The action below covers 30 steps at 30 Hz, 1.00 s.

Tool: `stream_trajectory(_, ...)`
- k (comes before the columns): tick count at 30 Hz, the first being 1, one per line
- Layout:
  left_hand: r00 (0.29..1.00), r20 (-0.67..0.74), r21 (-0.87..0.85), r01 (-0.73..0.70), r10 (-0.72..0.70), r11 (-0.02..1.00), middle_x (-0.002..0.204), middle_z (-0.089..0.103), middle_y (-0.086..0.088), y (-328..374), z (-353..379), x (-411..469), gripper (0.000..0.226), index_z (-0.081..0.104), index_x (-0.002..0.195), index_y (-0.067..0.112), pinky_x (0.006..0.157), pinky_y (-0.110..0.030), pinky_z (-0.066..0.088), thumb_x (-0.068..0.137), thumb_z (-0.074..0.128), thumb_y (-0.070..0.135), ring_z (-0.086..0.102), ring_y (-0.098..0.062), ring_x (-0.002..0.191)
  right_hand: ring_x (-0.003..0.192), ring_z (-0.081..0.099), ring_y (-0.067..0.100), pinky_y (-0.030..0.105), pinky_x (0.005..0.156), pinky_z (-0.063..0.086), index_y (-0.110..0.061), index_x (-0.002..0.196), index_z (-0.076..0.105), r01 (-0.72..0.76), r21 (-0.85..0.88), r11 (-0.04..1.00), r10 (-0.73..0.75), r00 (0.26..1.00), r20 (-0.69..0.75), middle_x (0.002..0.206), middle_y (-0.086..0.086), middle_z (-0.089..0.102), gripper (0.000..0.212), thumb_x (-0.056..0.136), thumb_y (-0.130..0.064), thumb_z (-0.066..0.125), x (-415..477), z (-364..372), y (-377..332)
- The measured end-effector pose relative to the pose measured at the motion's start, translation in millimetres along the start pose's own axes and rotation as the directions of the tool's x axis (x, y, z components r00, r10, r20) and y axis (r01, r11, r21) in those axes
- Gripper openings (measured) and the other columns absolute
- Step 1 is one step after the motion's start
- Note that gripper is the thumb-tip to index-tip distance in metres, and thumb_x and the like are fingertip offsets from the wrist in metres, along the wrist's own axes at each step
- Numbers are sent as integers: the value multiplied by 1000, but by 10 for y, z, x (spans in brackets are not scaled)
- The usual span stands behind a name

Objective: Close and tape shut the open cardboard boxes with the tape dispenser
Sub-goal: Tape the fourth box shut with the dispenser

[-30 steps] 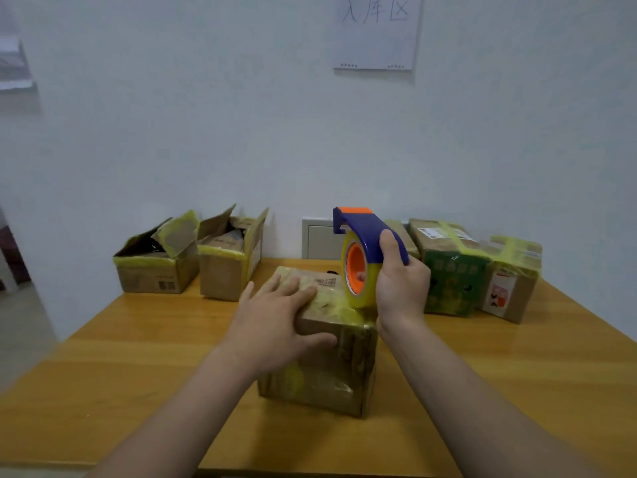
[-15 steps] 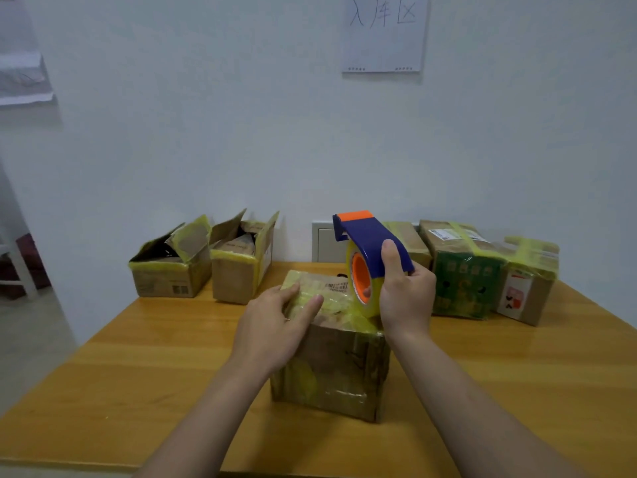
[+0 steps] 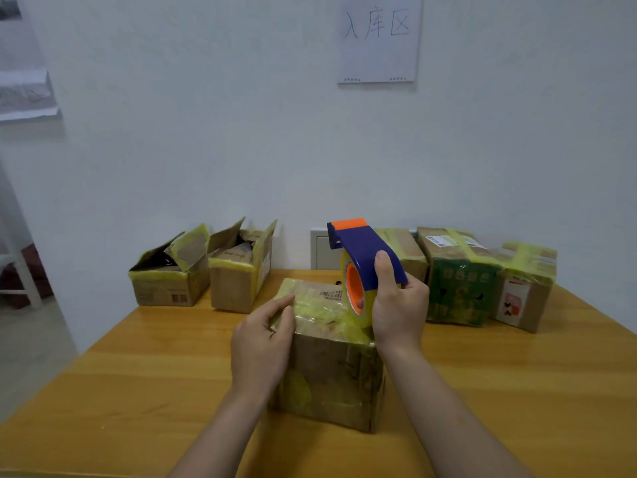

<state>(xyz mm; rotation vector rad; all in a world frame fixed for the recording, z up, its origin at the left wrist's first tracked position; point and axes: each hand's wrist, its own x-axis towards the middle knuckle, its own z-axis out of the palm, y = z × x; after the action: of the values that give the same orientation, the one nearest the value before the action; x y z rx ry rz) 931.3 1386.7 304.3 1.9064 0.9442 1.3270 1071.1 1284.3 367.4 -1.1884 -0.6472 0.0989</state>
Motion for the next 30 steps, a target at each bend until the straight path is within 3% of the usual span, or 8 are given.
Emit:
stream_trajectory(5, 1000, -4, -3, 1, -1, 1000, 93, 68, 37, -28, -20, 59, 22, 79, 112, 36, 67, -28, 60, 99, 66, 23, 62, 18, 89, 90, 69, 1, 14, 58, 52, -25, 101, 65, -36, 34, 999, 36, 999, 7, 91, -9, 73, 41, 83, -59, 55, -9, -7, -10)
stream_trajectory(7, 1000, 4, -5, -26, 26, 1000, 101, 69, 32, -57, -37, 66, 22, 80, 111, 34, 69, -25, 59, 99, 66, 22, 62, 19, 92, 89, 69, 2, 18, 61, 53, -25, 97, 66, -59, 42, 997, 58, 998, 17, 86, -9, 74, 40, 82, -60, 55, -7, -11, -22)
stream_trajectory(12, 995, -11, 40, -98, 99, 994, 98, 70, 30, -67, 14, 100, 29, 76, 101, 42, 58, -38, 59, 97, 65, 16, 68, -5, 85, 80, 71, 16, 33, 68, 55, -22, 92, 70, -136, 67, 989, 131, 989, 74, 80, -6, 75, 28, 96, -48, 59, 47, -71, -31)
stream_trajectory(17, 991, 100, 138, -99, 86, 986, 104, 75, 21, 29, -71, 217, 25, 75, 100, 51, 53, -32, 53, 98, 63, 28, 66, -8, 72, 72, 70, 9, 22, 59, 54, -15, 90, 74, -152, 178, 972, 146, 988, 46, 77, -2, 76, 29, 99, -39, 59, 175, -201, -82)
stream_trajectory(19, 987, 149, 341, -113, 65, 933, 121, 72, 16, 101, -113, 254, 23, 76, 108, 47, 73, -30, 53, 99, 60, 33, 64, -4, 89, 78, 72, 10, 20, 60, 55, -15, 97, 73, -125, 205, 971, 122, 992, 30, 82, -2, 77, 26, 99, -36, 59, 198, -259, -76)
stream_trajectory(22, 970, 182, 554, -236, 161, 798, 145, 59, 10, 353, -80, 194, 27, 73, 120, 41, 110, -44, 35, 98, 58, 40, 49, -14, 134, 82, 72, 11, 19, 61, 55, -10, 102, 73, -92, 217, 972, 95, 996, -3, 85, 0, 77, 29, 98, -35, 59, 244, -338, -40)
stream_trajectory(26, 894, 423, 488, -361, 147, 795, 148, 52, 23, 666, 167, -120, 71, 57, 141, 45, 120, -40, 24, 90, 21, 80, 40, -3, 139, 79, 71, 10, 19, 61, 54, -9, 99, 73, -71, 217, 974, 84, 995, -52, 82, -2, 76, 29, 100, -34, 58, 283, -405, 34)
stream_trajectory(30, 888, 453, 592, -370, 84, 716, 151, 49, 20, 688, 287, -204, 114, 53, 145, 42, 124, -44, 17, 64, 4, 106, 37, -5, 142, 80, 70, 11, 18, 62, 54, -11, 98, 73, -40, 207, 977, 62, 993, -102, 81, -3, 75, 27, 101, -32, 58, 313, -512, 64)
